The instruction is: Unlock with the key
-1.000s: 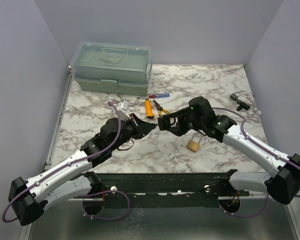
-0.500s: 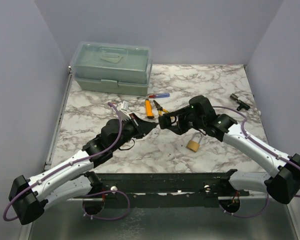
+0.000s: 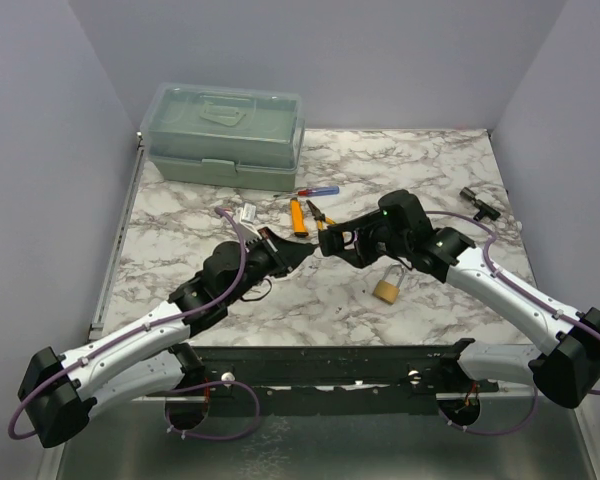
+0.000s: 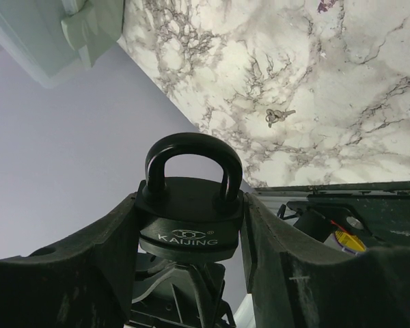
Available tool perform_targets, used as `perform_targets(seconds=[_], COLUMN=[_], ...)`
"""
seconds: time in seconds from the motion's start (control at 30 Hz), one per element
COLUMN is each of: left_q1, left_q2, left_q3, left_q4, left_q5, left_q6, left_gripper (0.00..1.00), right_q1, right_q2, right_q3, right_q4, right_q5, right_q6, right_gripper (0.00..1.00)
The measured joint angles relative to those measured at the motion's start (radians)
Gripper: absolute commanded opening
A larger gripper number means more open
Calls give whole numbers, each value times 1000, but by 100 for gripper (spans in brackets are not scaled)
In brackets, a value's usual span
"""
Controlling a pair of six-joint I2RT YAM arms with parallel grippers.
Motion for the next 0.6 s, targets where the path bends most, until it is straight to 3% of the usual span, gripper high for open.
perform_targets(seconds=[0.6], left_q1=[0], left_q2=[53], left_q3=[0], left_q4=[53], left_q5=[-24], left_q6=[-90], left_gripper=[0], right_q1=[-8], right_q2=[-3], right_q3=[0], right_q4=[21], right_q5=[50], right_q6=[-45], right_gripper=[0])
